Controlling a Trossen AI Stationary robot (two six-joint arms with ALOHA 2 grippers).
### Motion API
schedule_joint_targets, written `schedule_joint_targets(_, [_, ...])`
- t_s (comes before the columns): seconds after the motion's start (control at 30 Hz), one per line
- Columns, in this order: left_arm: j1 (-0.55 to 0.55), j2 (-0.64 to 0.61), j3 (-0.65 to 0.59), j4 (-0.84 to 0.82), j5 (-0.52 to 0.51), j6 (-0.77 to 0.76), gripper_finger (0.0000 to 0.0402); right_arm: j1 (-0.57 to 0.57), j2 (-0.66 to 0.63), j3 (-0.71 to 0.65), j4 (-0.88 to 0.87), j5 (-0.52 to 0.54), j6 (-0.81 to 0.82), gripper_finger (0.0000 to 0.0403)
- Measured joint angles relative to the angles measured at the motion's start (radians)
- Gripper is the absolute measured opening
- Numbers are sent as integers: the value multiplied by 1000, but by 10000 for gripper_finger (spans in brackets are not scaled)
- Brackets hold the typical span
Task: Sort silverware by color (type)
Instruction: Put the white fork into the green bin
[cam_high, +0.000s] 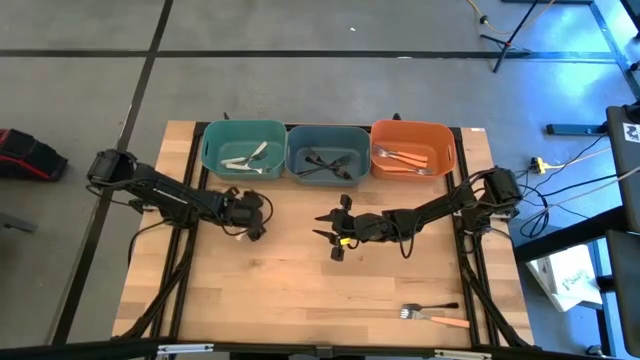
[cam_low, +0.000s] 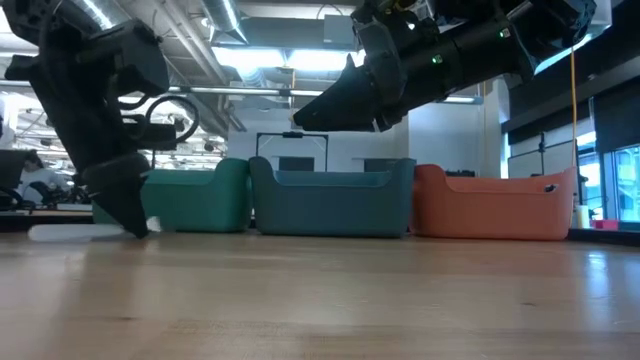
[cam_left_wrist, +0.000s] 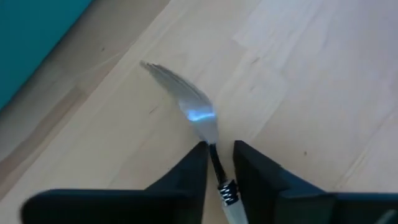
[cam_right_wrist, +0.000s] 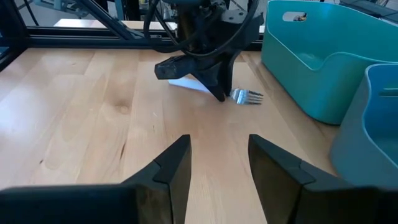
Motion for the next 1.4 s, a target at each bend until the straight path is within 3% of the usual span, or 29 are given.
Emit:
schedule_joint_targets(0.23, [0,-4,-2,25,-10,66,8,0,0,0,0,0,0,150])
schedule_joint_targets(0.5, [-12,-70,3,-21,16,121,8,0,0,0,0,0,0,150])
schedule_joint_targets(0.77, [-32,-178,127,-161,29,272,2,0,0,0,1,0,-1,150])
schedule_joint_targets(0.93, [-21,-250,242,-307,-60,396,1,0,0,0,1,0,0,150])
schedule_joint_targets(1.17, [86,-341,346,-374,-194,630,1,-1,0,0,3,0,-6,150])
schedule_joint_targets(1.4, [340,-338,317,-275,-195,980,0,-27,0,0,6,10,-33,150])
